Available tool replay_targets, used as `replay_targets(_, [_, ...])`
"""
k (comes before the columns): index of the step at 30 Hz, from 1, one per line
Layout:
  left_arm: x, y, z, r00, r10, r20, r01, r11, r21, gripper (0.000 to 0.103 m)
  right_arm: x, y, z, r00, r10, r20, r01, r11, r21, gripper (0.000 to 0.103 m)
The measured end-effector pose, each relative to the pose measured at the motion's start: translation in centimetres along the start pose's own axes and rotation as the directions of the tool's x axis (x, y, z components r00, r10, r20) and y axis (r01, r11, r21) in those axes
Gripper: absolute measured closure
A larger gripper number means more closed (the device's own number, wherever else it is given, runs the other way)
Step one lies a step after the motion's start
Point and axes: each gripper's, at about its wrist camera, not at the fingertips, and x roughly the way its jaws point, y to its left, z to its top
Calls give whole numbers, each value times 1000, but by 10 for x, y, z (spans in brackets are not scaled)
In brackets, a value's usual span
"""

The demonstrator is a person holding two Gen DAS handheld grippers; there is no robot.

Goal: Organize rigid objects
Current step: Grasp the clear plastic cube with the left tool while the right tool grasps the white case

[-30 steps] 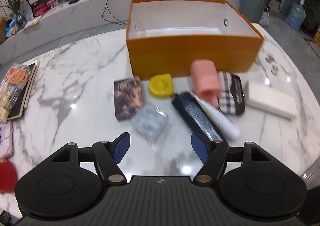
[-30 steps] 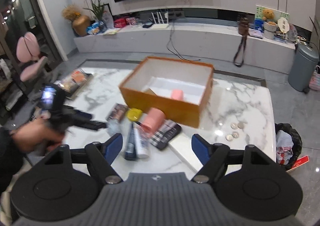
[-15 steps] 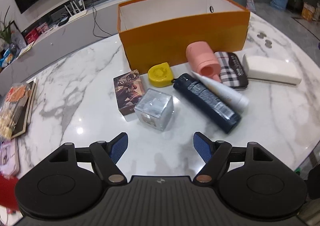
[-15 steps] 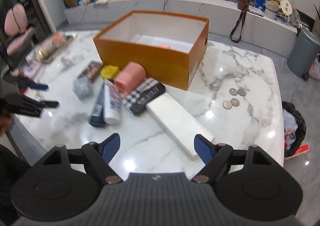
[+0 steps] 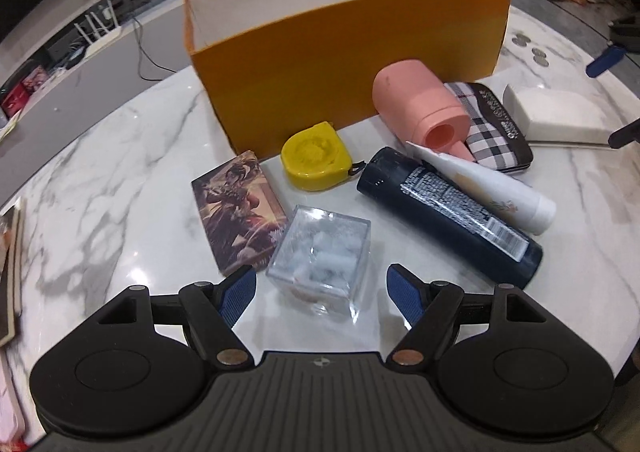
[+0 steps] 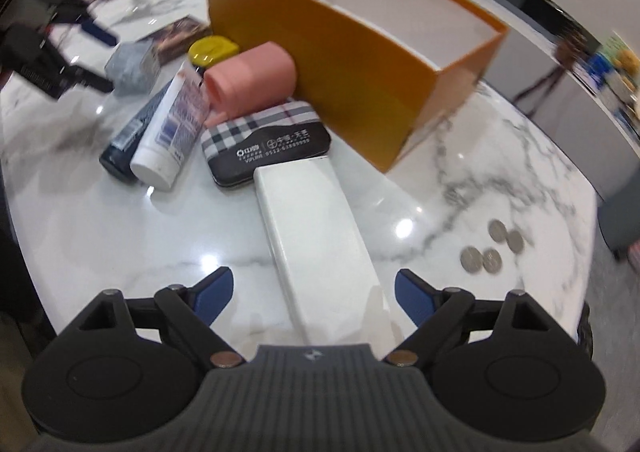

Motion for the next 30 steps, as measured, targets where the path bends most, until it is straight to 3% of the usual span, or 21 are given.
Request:
replay_targets(9, [17, 7, 9, 996, -82, -19, 82, 996, 39, 16, 38, -7, 16, 992, 64, -105, -74, 992, -103, 15])
replay_targets(15, [26, 5, 7, 993, -112, -48, 114, 992, 61, 30, 50, -6, 22, 987, 89, -135, -104, 988, -113, 17])
replay_targets(19, [26, 8, 2, 988, -150, -40, 152, 988, 40, 47, 56, -6, 24, 983, 103, -153, -121, 986, -116, 21])
replay_targets(26, [24, 6, -1, 987, -158, -39, 159, 987, 30, 50, 57, -6, 27, 980, 113, -166, -129, 988, -86, 23])
replay_targets(30, [21, 2, -4, 987, -156, -39, 158, 987, 30, 50, 56, -10, 31, 982, 94, -164, -106, 992, -62, 38])
